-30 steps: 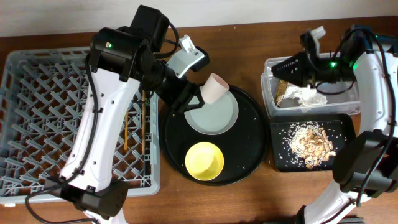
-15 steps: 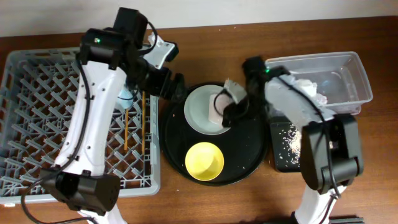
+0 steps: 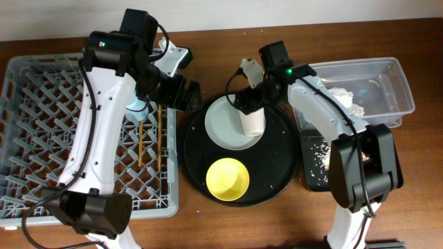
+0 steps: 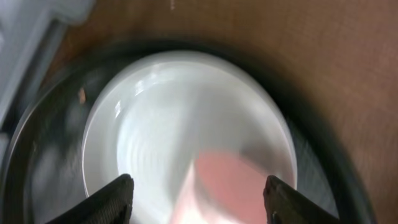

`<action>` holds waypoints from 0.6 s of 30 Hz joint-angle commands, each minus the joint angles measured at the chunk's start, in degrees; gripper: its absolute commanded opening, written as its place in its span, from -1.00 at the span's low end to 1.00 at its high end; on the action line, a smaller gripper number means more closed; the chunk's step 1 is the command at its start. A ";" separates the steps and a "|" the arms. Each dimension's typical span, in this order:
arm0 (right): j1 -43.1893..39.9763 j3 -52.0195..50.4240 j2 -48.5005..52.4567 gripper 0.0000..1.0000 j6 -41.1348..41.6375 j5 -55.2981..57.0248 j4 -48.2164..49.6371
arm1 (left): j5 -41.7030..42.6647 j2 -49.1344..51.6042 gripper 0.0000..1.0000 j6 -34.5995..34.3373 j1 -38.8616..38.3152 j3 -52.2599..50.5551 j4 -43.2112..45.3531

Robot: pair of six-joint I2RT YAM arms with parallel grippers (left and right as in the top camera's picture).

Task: Sort waste into correct bins and load items into the dishwasher rack
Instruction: 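Move the right gripper to the pink cup on the white plate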

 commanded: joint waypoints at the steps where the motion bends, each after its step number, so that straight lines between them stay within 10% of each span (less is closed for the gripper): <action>1: -2.51 0.00 0.07 0.28 -4.44 1.22 -5.68 | -0.20 0.26 0.99 -0.33 0.26 -0.17 -0.26; 6: -6.36 4.63 -0.13 0.06 -4.46 -6.93 -18.95 | -0.20 0.26 0.98 -0.33 0.26 -0.17 -0.26; 13: -6.84 0.28 1.01 0.40 -23.54 -11.19 -13.97 | -0.20 0.26 0.99 -0.33 0.26 -0.17 -0.66; 18: -6.84 0.22 1.18 -0.39 -29.94 -20.57 -23.02 | -0.20 0.31 0.99 -0.33 0.26 -0.17 -0.66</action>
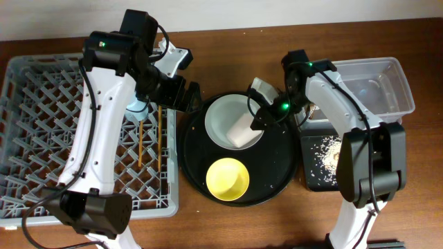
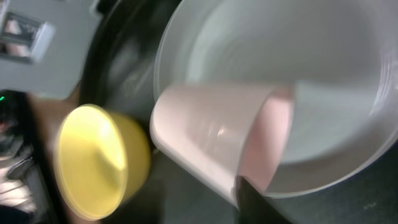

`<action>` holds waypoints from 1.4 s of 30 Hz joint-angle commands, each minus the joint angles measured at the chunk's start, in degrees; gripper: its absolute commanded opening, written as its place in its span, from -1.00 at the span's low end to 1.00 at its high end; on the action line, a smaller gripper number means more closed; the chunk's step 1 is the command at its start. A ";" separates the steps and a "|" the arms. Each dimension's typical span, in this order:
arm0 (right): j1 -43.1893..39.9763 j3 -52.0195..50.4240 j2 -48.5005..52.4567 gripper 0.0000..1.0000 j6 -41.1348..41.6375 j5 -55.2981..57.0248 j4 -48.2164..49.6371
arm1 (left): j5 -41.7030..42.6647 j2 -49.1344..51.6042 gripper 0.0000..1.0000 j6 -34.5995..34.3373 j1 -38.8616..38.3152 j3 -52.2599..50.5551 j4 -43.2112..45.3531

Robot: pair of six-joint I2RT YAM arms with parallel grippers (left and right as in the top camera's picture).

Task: Sort waste into correct bins and load items into the dishwasher rack
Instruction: 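Move the right gripper to the pink cup on the white plate, then grasp the pink cup with the right gripper and lift it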

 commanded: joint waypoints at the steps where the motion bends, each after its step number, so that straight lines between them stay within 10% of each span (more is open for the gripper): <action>1: -0.15 -0.24 0.66 -0.39 -2.36 -2.97 -1.73 | -0.22 0.31 0.99 -0.33 0.26 -0.13 -0.04; 6: -1.31 -6.19 0.66 0.02 5.92 -4.24 11.52 | -0.20 0.31 0.99 -0.33 0.26 -0.13 -0.11; 11: -2.23 -3.67 0.20 0.03 13.07 -6.03 18.62 | -0.22 0.31 0.99 -0.31 0.26 -0.13 0.04; 16: 2.14 1.86 1.40 0.62 13.33 2.34 24.26 | -0.20 0.31 0.99 -0.33 0.26 -0.13 -0.09; 26: 1.64 1.49 3.13 -0.04 12.90 8.55 5.03 | -0.22 0.31 0.99 -0.31 0.26 -0.13 -0.50; 42: 1.73 -7.85 3.21 -0.92 8.57 -6.75 13.11 | -0.22 0.31 0.99 -0.31 0.26 -0.13 -0.50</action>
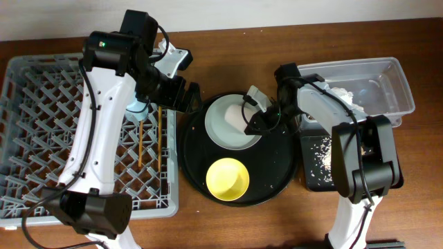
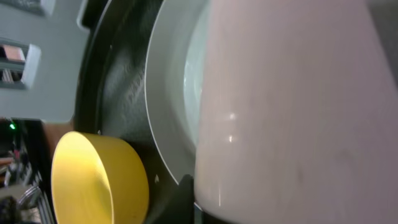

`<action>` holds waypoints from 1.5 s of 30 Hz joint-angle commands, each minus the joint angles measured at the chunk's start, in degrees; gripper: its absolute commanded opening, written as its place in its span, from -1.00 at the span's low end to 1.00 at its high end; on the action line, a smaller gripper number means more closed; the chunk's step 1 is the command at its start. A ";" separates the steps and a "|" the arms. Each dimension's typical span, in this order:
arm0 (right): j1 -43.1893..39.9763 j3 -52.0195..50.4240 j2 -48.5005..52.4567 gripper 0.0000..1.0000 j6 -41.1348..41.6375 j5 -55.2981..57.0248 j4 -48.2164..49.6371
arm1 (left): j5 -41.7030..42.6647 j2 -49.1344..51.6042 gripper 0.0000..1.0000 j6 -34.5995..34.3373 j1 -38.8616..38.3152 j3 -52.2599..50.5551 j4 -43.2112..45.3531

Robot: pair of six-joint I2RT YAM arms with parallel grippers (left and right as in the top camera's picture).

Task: Sort waste into correct bins and load items into the dishwasher rack
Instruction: 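Grasp the pink cup with the right gripper and lift it, then hand the pink cup from the right gripper to the left gripper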

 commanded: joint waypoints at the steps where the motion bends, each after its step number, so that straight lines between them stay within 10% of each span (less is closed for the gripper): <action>1: 0.24 0.13 0.61 -0.92 -0.61 -3.26 0.61 | -0.22 0.31 0.99 -0.33 0.26 -0.13 -0.04; 3: 0.15 0.13 0.59 -0.74 -0.55 -3.72 1.16 | -0.20 0.31 0.99 -0.31 0.26 -0.13 -0.13; 5: -0.09 0.13 0.61 0.01 1.44 -3.72 3.17 | -0.20 0.31 0.98 -0.31 0.26 -0.13 -0.26; 11: -0.85 -2.03 0.61 -0.27 21.18 -3.74 20.94 | -0.20 0.31 0.98 -0.31 0.26 -0.13 -0.09; 17: 0.26 -2.01 0.61 -0.92 22.16 -6.27 24.33 | -0.22 0.31 0.99 -0.31 0.26 -0.13 -0.09; 21: -7.76 -0.68 -4.07 -0.92 22.69 -36.13 26.77 | 2.71 0.31 0.99 0.44 0.26 -0.13 -0.04; 23: -14.29 -0.68 -10.40 -0.92 23.78 -45.68 21.00 | 17.77 0.31 0.99 4.07 0.26 -0.13 1.14; 24: -15.45 -0.68 -12.79 -0.92 24.13 -45.68 17.68 | 23.76 0.31 0.86 4.07 0.22 -0.13 3.54; 25: -15.43 -0.68 -16.37 -0.92 24.13 -45.68 14.27 | 30.14 0.31 0.04 4.04 -0.26 -0.13 6.73; 26: -14.49 -0.68 -20.04 -0.92 24.76 -45.70 12.96 | 33.05 0.31 0.01 4.02 -1.49 -0.13 9.38; 27: -13.05 -0.68 -24.04 -0.92 27.17 -45.68 12.83 | 32.92 0.31 0.47 4.02 -2.93 -0.13 12.02; 32: -9.40 -0.68 -31.78 -0.92 29.70 -45.68 12.66 | 40.11 0.31 0.84 4.04 -4.85 -0.13 19.08; 45: -8.09 -0.35 -31.80 -0.92 31.69 -45.68 25.22 | 58.25 0.28 0.59 11.89 -4.81 -0.13 14.60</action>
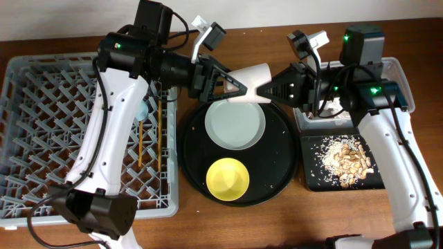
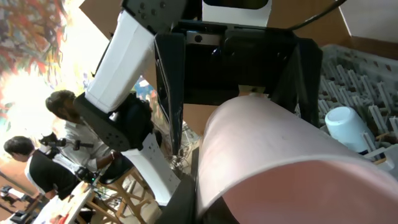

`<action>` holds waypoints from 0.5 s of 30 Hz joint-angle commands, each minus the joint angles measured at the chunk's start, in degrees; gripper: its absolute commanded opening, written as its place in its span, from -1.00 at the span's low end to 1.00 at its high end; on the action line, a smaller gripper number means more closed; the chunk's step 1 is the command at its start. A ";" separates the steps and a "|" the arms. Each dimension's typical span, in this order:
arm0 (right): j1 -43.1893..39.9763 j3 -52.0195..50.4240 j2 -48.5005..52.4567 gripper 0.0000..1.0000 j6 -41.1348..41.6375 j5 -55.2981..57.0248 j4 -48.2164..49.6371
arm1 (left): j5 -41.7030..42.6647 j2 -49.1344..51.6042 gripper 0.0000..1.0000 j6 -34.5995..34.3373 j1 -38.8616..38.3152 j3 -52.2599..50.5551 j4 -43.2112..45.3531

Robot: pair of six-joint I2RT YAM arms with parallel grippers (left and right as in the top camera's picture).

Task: Sort waste into correct bins and load items into the dishwasher rack
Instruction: 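Hand the pink cup from the right gripper to the left gripper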

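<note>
A pale pink cup (image 1: 252, 73) hangs on its side in the air over the far rim of the black tray (image 1: 285, 169). My right gripper (image 1: 267, 90) is shut on its rim end. My left gripper (image 1: 234, 83) stands open, its black fingers (image 2: 169, 68) on either side of the cup's (image 2: 267, 149) base end. A white plate (image 1: 235, 126) and a yellow bowl (image 1: 228, 178) sit on the tray. The grey dishwasher rack (image 1: 41, 138) lies at the left.
The rack holds a small white-and-blue cup (image 1: 142, 111) and thin orange sticks (image 1: 160, 138) near its right edge. At the right a clear bin (image 1: 396, 76) holds crumpled paper, and a black bin (image 1: 342, 160) holds food scraps.
The pink cup was low on the white plate in my right gripper; now it is lifted over the tray's far rim. My left gripper has come from the rack's edge to the cup's base end.
The cup stood upright on the plate with my right gripper open over it. Then it lay tipped on the plate with a finger at its rim. Then the gripper was close on it. Now it is held in the air between both grippers.
</note>
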 commanded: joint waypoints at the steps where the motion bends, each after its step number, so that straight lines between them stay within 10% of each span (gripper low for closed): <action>1: -0.13 0.87 -0.07 -0.92 2.10 1.22 1.68 | 6.10 0.02 0.69 3.34 -0.35 0.20 -0.44; 8: -0.11 0.87 -2.21 -0.92 13.42 1.27 15.21 | 8.52 0.02 0.93 4.17 0.31 0.20 0.68; 15: -0.11 0.81 -2.19 -0.92 14.58 2.45 15.61 | 13.05 0.02 0.62 4.15 0.24 0.20 1.29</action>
